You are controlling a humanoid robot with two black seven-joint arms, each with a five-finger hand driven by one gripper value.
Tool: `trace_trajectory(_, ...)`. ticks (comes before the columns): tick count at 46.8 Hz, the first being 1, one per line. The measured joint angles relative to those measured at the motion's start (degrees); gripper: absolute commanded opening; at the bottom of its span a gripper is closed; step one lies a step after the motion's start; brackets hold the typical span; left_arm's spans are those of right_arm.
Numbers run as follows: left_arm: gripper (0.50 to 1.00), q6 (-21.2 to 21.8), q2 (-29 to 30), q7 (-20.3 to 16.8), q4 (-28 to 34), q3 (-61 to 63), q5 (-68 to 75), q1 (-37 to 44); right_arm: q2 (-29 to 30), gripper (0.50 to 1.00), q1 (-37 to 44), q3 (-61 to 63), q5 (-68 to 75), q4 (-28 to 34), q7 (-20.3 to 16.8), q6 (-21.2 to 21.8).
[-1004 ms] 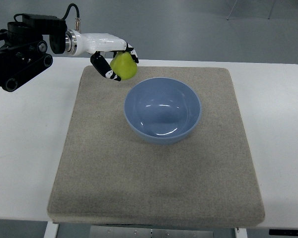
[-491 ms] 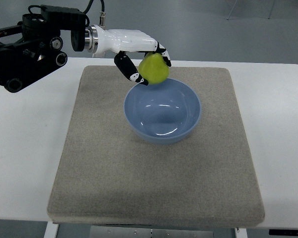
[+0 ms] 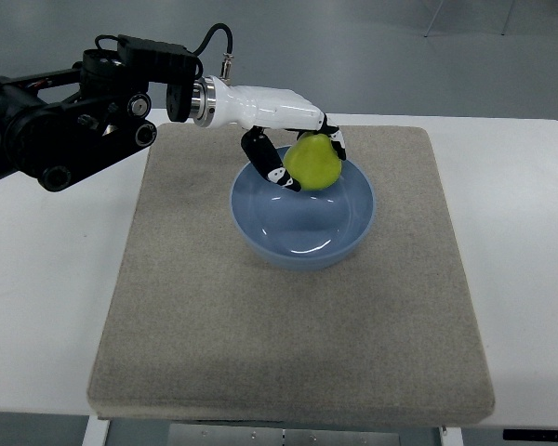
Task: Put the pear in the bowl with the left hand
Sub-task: 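Lower the pear into the blue bowl and open the left hand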
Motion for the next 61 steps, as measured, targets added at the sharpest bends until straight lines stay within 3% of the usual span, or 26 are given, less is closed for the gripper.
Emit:
trace_trajectory(31,0.5,-0.5,-1.2,0.0,0.3,3.7,0.5,2.1,0.0,0.924,0.0,0.0,0.0,0.0,0.0,0.0)
trace_trajectory(32,0.522,-0.4,-1.2,0.0,0.3,3.7,0.4,2.1,0.0,0.924,0.0,0.0,0.0,0.0,0.0,0.0)
trace_trajectory(36,0.769,-0.4,-1.2,0.0,0.3,3.7,0.0,2.1,0.0,0.924,0.0,0.0,0.0,0.0,0.0,0.0)
trace_trajectory(39,0.868,-0.3,-1.2,0.0,0.3,3.7,-0.1,2.1,0.0,0.924,0.0,0.0,0.0,0.0,0.0,0.0)
trace_trajectory(43,0.945,-0.3,-1.2,0.0,0.3,3.5,-0.2,2.3,0.0,0.924,0.0,0.0,0.0,0.0,0.0,0.0)
trace_trajectory(61,0.979,0.2,-1.2,0.0,0.3,3.4,-0.3,3.4,0.0,0.924,0.0,0.0,0.0,0.0,0.0,0.0)
